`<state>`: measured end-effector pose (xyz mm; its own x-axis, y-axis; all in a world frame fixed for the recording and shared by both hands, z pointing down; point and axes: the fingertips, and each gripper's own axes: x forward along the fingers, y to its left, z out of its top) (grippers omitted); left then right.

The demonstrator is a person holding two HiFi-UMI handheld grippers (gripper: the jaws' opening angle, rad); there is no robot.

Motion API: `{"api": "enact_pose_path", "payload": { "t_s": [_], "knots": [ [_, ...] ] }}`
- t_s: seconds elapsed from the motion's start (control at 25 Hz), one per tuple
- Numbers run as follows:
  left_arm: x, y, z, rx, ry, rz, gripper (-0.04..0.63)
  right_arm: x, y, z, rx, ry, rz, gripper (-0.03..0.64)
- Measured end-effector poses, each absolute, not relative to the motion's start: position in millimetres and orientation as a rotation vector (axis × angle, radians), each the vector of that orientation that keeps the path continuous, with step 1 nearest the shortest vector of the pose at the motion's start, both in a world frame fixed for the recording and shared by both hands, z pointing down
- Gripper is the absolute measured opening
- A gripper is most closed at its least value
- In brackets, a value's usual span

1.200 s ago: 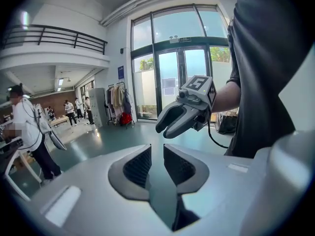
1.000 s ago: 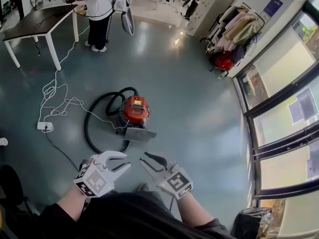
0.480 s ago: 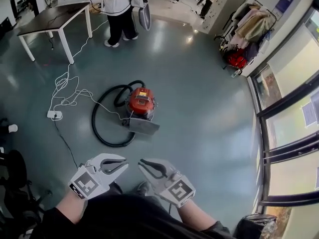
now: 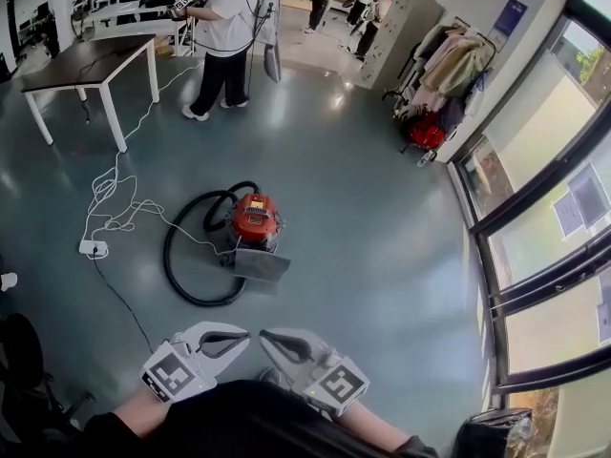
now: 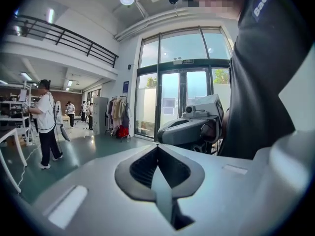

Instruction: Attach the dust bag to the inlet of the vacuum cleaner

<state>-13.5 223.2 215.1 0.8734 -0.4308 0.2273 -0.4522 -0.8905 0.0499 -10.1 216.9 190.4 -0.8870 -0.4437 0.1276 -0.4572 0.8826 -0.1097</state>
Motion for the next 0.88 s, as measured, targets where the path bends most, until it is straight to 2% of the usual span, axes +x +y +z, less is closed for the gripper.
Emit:
{"api": "enact_pose_path", "payload": {
  "t_s": [0.24, 0.88],
  "knots": [
    [-42, 213, 207, 2.874, -0.772, 0.148, 0.017, -29, 214, 197, 0.786, -2.961, 0.213, -0.006],
    [-38, 218, 209, 2.911, -0.721, 0.199, 0.017, -41, 213, 199, 0.785, -2.949, 0.236, -0.008]
  ]
}}
